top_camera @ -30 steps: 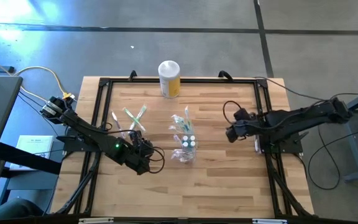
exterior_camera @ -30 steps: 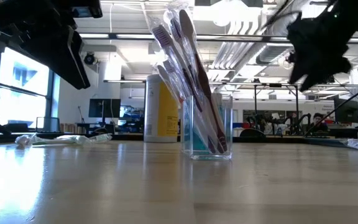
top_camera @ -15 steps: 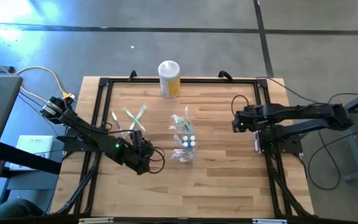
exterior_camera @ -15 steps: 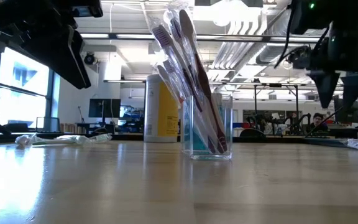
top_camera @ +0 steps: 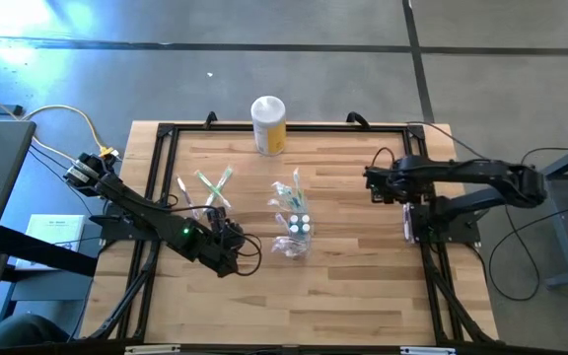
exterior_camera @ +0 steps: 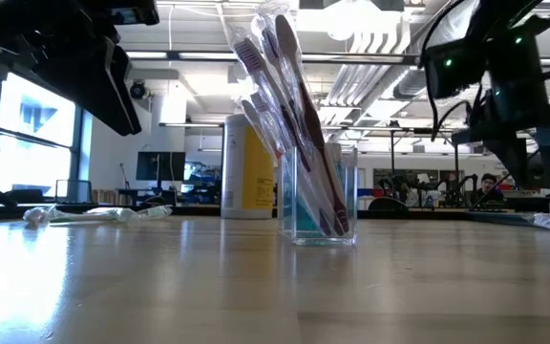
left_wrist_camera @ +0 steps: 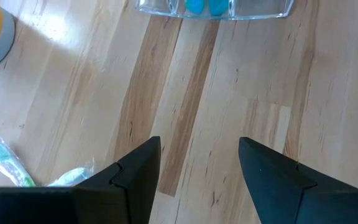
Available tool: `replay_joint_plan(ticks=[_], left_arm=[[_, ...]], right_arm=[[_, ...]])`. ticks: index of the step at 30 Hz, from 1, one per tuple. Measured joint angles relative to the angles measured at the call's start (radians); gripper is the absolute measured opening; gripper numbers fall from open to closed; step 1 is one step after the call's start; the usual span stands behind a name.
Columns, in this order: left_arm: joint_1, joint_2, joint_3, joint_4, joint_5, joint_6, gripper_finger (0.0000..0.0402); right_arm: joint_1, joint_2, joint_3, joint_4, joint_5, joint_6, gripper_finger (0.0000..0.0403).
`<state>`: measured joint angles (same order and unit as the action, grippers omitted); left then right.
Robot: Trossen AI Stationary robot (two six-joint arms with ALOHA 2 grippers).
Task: Pick & Place toothbrushing station
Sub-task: Put the purple toothbrush into the transparent organizer
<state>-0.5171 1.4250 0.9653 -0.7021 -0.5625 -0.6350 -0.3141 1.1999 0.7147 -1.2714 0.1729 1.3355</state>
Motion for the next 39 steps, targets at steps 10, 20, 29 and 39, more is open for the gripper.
replay_joint_plan(ticks=[10,20,29,39], left_arm=[[0.0,0.0,0.0,-0.003,0.0,0.0,0.0209],[0.0,0.0,0.0,-0.003,0.0,0.002,0.0209],[0.0,0.0,0.0,-0.003,0.0,0.002,0.0209],[0.0,0.028,-0.001,-0.001,0.004,0.003,0.0209]], right_arm=[[-0.13,0.182,0.0,0.0,-0.023,-0.16,0.014],[-0.141,0.212,0.0,0.019,0.022,-0.261,0.0158],[-0.14,0.212,0.0,0.06,0.035,-0.36,0.0209],[-0.151,0.212,0.0,0.048,0.023,-0.23,0.0248]])
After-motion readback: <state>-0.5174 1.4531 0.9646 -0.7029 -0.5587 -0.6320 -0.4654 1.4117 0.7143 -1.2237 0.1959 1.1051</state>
